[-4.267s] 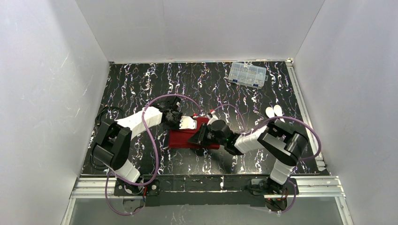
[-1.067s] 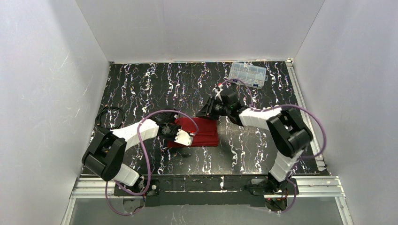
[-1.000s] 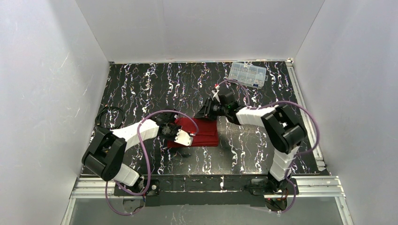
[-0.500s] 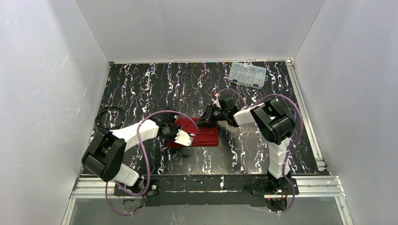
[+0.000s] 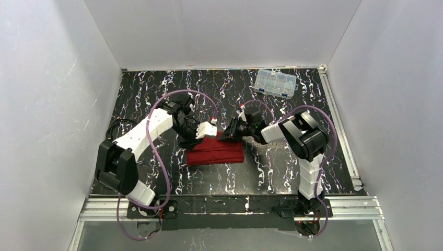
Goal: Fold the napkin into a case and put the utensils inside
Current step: Smooth out the 2/3-rectangle-folded napkin at the center of the board.
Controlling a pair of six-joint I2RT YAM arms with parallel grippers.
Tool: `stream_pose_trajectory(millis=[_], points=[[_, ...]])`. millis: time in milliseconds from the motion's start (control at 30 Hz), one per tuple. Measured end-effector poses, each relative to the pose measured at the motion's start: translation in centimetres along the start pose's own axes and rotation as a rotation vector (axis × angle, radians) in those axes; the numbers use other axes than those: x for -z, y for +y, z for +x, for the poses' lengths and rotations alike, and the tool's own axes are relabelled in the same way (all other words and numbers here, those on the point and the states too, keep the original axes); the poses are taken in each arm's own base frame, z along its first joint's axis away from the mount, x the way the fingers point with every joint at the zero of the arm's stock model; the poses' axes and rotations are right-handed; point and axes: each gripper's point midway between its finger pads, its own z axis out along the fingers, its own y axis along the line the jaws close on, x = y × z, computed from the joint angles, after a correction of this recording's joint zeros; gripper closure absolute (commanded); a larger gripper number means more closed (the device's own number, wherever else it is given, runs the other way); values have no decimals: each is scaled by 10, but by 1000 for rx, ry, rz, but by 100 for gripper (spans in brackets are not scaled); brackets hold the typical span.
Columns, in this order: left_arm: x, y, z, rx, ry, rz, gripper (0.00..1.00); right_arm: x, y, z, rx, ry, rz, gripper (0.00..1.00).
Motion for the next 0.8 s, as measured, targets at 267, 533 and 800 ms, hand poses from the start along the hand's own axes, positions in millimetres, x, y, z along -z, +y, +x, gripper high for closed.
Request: stream_pose_trajectory(millis=[267,533,800], points=[[-12,20,-10,330,-83,106,100,2,-1,1,12,-20,-11,75],[-49,42,21,555,-49,109,100,3,-1,1,12,-34,-10,75],[-66,36,43,578,-10,90,100,4,1,2,-9,-39,-5,74]])
